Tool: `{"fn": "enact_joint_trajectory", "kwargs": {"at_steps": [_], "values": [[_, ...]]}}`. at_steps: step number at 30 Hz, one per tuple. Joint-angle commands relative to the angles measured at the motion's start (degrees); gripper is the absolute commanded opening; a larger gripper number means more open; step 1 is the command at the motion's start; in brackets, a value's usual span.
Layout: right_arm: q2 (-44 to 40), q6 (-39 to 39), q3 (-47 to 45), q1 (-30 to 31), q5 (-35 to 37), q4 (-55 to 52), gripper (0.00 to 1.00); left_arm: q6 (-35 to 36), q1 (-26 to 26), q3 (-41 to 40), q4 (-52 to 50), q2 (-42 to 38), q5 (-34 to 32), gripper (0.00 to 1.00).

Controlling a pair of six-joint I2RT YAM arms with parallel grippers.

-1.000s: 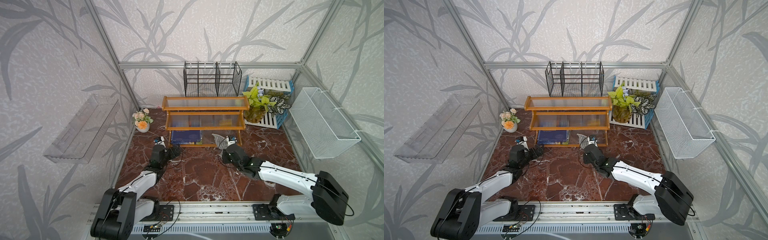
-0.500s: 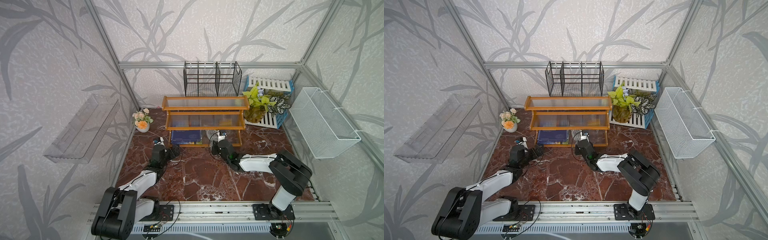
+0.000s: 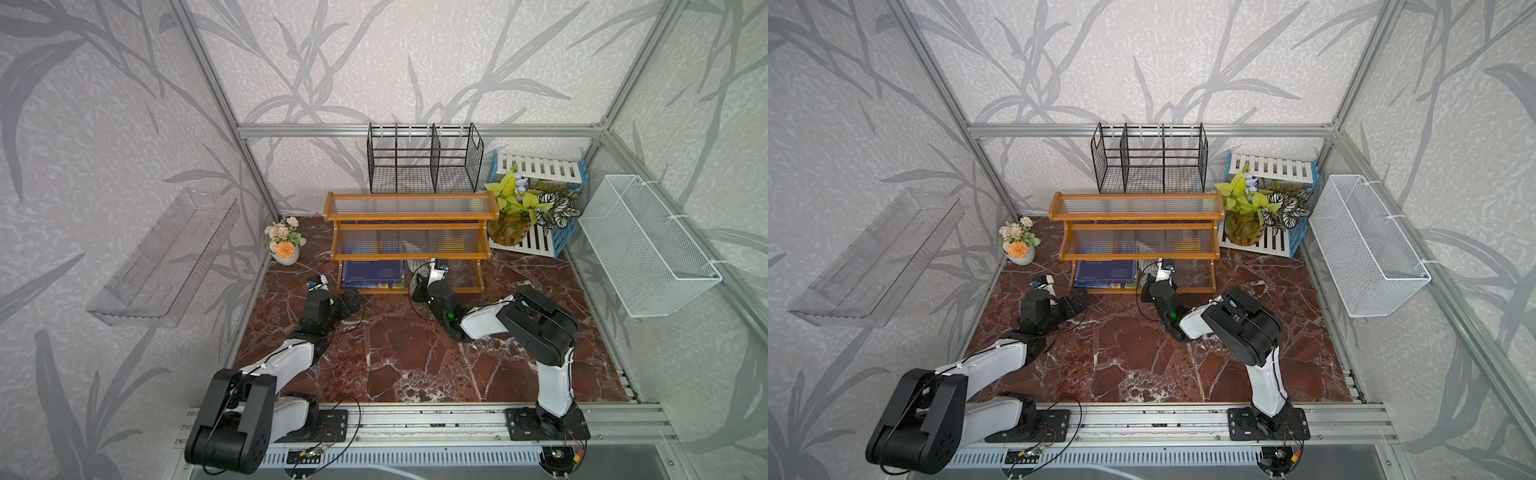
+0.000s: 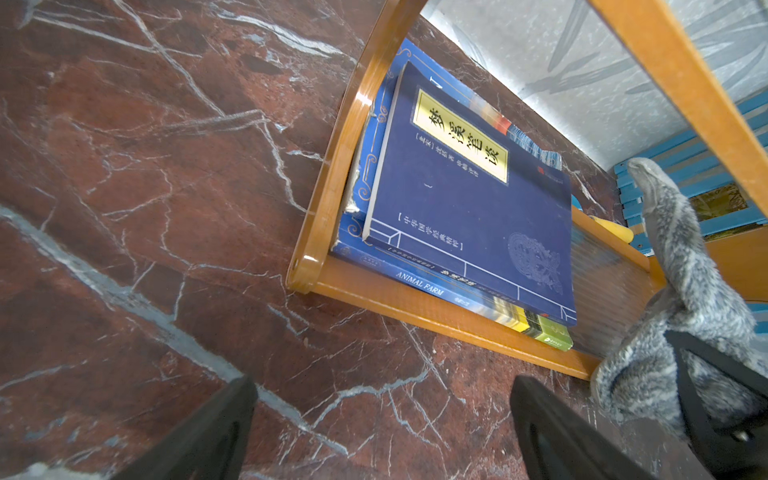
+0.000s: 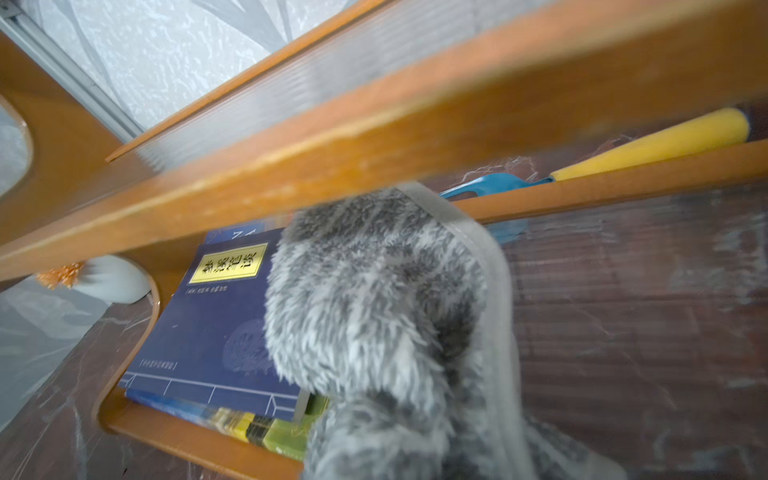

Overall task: Wipe the bookshelf clean with a cloth
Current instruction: Wipe the dust from the shelf.

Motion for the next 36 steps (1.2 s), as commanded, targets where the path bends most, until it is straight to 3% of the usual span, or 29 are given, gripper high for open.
{"fn": "enact_joint_trajectory", "kwargs": {"at_steps": [1, 6, 9, 20, 22, 25, 33, 35, 36], "values": [[1.74, 4.14, 3.78, -0.67, 3.67, -2.83, 0.25, -0.27, 0.48, 1.97, 1.22, 0.6, 0.61, 1.0], [2.14, 4.54, 5.31, -1.17, 0.6, -6.38, 0.56, -0.04, 0.48, 2.07, 1.03, 0.63, 0.75, 1.0], [0.56, 3.15, 4.08, -1.15, -2.01, -5.88, 0.68, -0.02, 0.48, 1.98, 1.08, 0.64, 0.79, 1.0], [-2.95, 1.26, 2.37, -1.17, -5.76, -16.11, 0.78, 0.07, 0.56, 1.23, 1.19, 0.0, 0.45, 1.0], [-2.14, 0.69, 3.25, -1.1, -5.33, -18.01, 0.74, 0.06, 0.65, 1.25, 1.26, 0.07, 0.46, 1.0], [-0.9, 0.19, 5.74, -1.13, -5.79, -22.0, 0.61, 0.05, 0.66, 1.35, 1.11, 0.26, 0.51, 1.0], [0.85, -0.41, 10.46, -1.17, -7.39, -31.12, 0.19, -0.05, 0.83, 1.44, 0.88, 0.09, 0.18, 1.0], [1.25, -0.11, 11.57, -1.11, -8.26, -33.82, 0.02, -0.04, 0.91, 1.43, 0.85, 0.1, 0.31, 1.0], [1.31, 0.26, 11.99, -1.12, -8.5, -35.27, 0.0, -0.09, 0.91, 1.5, 0.9, 0.09, 0.41, 1.0]]}}
